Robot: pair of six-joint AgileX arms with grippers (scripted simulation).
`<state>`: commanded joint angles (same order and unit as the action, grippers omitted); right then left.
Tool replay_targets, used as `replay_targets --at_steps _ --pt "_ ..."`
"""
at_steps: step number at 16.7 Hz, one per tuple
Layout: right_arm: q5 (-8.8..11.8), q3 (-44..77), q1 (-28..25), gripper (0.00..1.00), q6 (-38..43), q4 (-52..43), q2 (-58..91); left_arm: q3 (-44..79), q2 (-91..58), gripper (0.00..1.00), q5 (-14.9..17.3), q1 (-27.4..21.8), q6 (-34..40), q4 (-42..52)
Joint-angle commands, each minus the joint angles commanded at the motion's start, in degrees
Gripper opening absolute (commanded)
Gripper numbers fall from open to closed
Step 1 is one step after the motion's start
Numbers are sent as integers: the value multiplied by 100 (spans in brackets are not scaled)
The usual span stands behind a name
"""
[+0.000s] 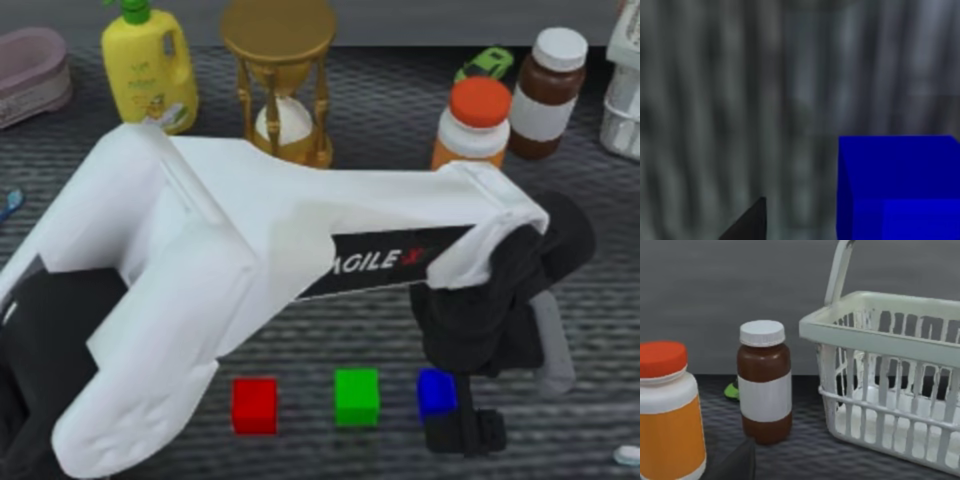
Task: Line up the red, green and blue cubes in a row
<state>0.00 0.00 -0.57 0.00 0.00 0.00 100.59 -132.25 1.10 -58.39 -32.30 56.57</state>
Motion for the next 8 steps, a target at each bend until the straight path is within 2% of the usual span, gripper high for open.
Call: replay_targets --at_steps 5,8 --pt "0 0 0 100 0 0 0 19 7 100 1 3 -3 21" --pt "0 0 0 100 0 0 0 313 99 100 8 20 -18 414"
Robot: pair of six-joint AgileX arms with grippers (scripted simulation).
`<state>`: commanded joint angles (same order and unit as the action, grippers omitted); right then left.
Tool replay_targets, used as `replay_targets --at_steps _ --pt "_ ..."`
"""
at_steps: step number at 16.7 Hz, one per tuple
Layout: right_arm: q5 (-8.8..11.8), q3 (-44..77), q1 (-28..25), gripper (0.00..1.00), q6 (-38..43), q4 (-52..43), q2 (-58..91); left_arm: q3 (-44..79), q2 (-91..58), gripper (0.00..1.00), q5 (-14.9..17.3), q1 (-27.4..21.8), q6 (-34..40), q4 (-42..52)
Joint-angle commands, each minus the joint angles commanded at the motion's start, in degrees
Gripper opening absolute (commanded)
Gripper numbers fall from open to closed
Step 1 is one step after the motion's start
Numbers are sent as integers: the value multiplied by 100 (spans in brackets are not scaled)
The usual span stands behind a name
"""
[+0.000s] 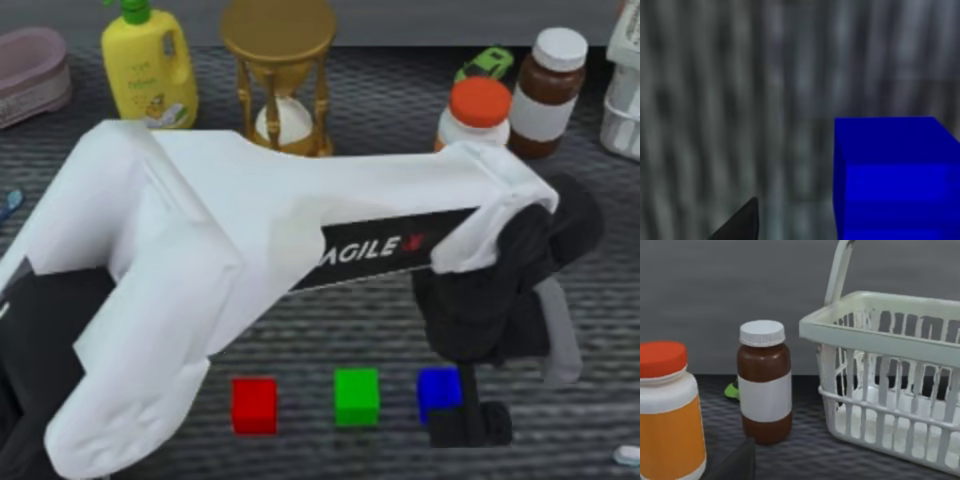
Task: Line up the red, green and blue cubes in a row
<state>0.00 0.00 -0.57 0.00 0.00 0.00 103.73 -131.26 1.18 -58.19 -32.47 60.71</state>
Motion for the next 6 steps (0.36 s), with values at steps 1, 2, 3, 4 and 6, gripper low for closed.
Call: replay_targets --at_steps 1,2,3,4,6 --pt "0 0 0 100 0 0 0 140 58 100 -2 26 8 207" --pt "0 0 0 100 0 0 0 286 119 100 -6 56 20 424" --pt "0 0 0 100 0 0 0 425 179 100 -10 82 28 627" --pt "0 0 0 100 0 0 0 539 234 100 -12 99 28 789" --pt "0 0 0 100 0 0 0 645 294 100 -12 106 16 935"
